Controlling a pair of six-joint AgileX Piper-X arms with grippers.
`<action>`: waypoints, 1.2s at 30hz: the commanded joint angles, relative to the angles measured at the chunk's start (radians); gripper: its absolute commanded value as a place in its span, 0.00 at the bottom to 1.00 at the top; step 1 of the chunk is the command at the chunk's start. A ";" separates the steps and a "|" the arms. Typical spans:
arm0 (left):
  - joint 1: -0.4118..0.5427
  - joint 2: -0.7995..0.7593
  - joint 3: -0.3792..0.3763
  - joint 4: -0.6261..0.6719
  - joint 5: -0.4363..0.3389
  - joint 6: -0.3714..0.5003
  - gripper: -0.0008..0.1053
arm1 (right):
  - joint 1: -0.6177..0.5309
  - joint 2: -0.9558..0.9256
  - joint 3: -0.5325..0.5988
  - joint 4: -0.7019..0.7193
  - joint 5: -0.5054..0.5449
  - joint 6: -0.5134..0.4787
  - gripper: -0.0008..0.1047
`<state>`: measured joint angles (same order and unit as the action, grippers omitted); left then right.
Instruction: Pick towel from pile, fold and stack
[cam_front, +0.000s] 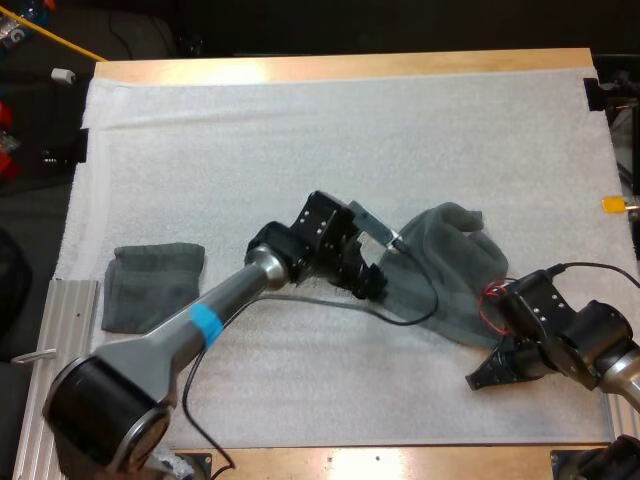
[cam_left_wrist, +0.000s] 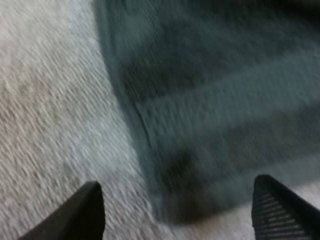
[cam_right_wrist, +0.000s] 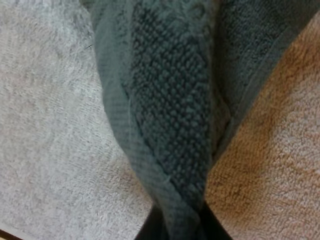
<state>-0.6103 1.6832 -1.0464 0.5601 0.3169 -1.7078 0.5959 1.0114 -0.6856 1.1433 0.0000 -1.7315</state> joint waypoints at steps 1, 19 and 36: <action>-0.003 0.022 -0.026 0.013 -0.020 0.001 0.58 | 0.003 -0.004 -0.001 0.000 0.000 0.007 0.01; -0.085 0.170 -0.110 0.156 -0.128 0.069 0.57 | 0.003 -0.004 -0.001 0.000 0.000 0.030 0.01; -0.085 0.159 -0.233 0.327 -0.150 0.072 0.01 | 0.003 -0.004 -0.001 -0.077 0.000 0.109 0.01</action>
<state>-0.6893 1.8542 -1.2719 0.8724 0.1756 -1.6377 0.5959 1.0114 -0.6856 1.0727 0.0000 -1.6299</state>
